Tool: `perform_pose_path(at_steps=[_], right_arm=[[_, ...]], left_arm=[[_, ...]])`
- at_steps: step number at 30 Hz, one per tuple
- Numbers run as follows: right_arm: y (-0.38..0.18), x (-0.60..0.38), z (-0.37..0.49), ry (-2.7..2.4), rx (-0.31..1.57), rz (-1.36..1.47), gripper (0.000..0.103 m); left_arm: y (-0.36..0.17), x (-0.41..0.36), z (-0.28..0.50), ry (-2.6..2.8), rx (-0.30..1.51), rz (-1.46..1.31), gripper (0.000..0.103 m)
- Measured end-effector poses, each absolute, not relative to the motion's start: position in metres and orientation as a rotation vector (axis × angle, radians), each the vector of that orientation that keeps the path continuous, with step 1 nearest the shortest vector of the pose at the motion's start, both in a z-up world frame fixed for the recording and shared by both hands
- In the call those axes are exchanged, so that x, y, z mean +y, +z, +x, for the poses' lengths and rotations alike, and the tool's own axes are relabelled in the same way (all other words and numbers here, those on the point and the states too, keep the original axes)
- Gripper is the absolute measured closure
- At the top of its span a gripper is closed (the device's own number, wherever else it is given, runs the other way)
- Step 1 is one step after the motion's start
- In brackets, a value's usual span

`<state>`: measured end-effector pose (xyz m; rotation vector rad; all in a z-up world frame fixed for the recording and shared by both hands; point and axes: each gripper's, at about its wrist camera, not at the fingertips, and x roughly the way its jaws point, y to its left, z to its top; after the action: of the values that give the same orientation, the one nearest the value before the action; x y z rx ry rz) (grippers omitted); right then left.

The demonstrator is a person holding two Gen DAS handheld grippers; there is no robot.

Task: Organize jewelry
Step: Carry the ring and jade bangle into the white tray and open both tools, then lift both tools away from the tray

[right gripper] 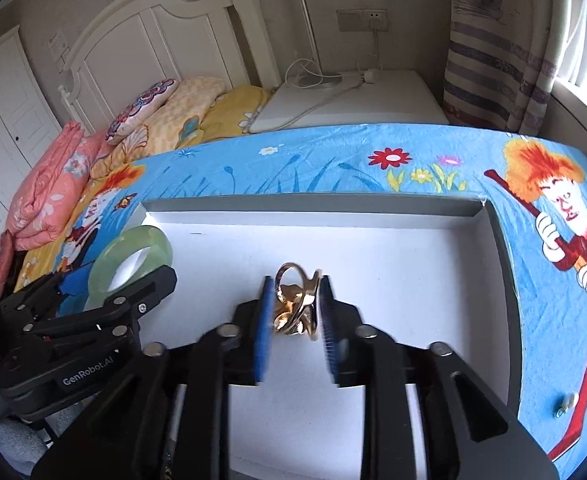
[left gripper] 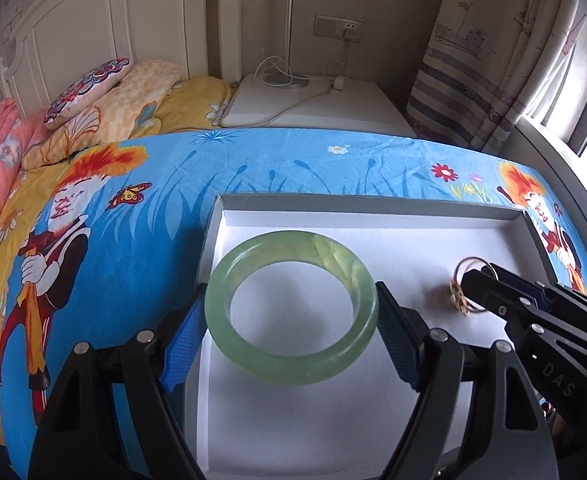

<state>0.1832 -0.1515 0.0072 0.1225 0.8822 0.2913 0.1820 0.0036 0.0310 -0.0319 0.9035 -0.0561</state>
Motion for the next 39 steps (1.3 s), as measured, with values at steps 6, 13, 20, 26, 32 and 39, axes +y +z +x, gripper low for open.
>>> perform_pose_path(at_steps=[6,13,20,26,32,39], right_arm=[[0.019,-0.165,0.164,0.35,0.844,0.168,0.028],[0.059,-0.182,0.137,0.428,0.765,0.177,0.028],[0.07,-0.245,0.096,0.427,0.714,0.218,0.028],[0.049,-0.291,0.048,0.379,0.698,0.297,0.028],[0.021,-0.303,0.008,0.32,0.72,0.297,0.028],[0.008,-0.281,-0.014,0.35,0.757,0.223,0.028]], left_arm=[[0.042,0.005,0.156,-0.086,0.819,-0.032,0.011],[0.068,0.001,0.117,-0.105,0.735,-0.011,0.005],[0.083,-0.007,0.051,-0.129,0.653,0.086,0.002],[0.066,-0.006,0.013,-0.149,0.702,0.086,0.002],[0.042,-0.011,-0.014,-0.179,0.749,0.072,0.002],[0.022,-0.015,-0.035,-0.215,0.787,0.087,0.002]])
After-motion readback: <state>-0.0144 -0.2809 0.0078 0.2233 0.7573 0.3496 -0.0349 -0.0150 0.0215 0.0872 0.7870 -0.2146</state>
